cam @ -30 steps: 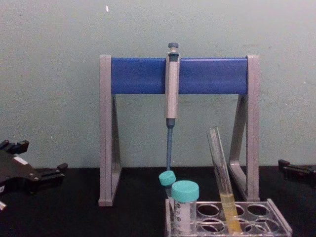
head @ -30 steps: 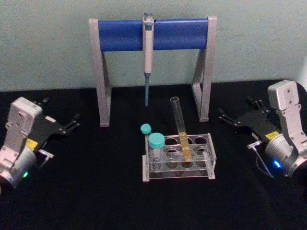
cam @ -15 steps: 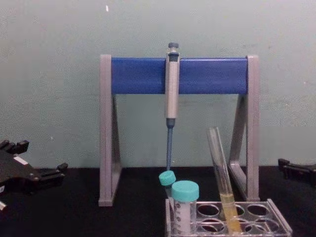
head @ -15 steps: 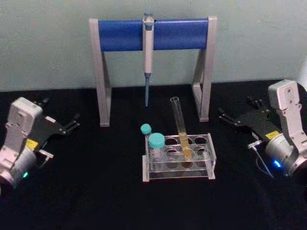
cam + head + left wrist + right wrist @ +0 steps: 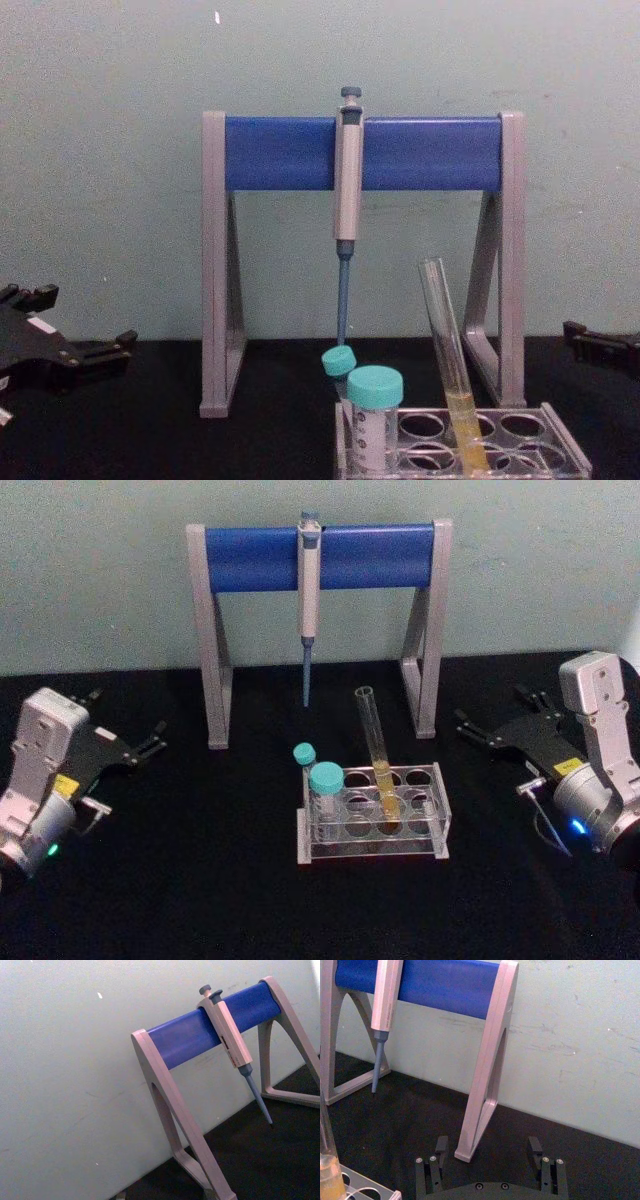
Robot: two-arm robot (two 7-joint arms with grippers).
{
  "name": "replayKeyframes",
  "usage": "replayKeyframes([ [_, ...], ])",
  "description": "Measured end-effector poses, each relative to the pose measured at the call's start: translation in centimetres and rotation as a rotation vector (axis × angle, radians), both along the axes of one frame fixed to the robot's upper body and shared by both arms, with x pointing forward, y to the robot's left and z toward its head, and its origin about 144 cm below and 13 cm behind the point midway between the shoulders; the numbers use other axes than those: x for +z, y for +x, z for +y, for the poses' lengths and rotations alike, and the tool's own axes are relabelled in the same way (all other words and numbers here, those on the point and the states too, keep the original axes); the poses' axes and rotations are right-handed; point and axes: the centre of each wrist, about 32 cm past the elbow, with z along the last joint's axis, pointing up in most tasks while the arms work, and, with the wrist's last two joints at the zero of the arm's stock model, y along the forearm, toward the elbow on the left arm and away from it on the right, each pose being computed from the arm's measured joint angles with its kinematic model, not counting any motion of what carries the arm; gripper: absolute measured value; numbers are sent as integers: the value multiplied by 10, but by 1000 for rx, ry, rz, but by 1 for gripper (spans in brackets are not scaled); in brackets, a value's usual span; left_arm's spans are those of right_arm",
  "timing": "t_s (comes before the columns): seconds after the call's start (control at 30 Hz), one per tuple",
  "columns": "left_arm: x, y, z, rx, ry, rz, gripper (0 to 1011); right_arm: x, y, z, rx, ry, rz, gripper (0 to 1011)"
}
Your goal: Pick up the test tube from the test tube rack, shake it, then place it back into the test tube rack.
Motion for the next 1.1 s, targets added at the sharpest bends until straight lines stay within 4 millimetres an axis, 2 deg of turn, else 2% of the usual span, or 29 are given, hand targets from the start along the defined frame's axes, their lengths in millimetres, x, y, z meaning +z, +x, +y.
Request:
replayKeyframes([
  [1.1,0,0,0,0,0,0,1001,0,0,0,0,0,0,1000],
])
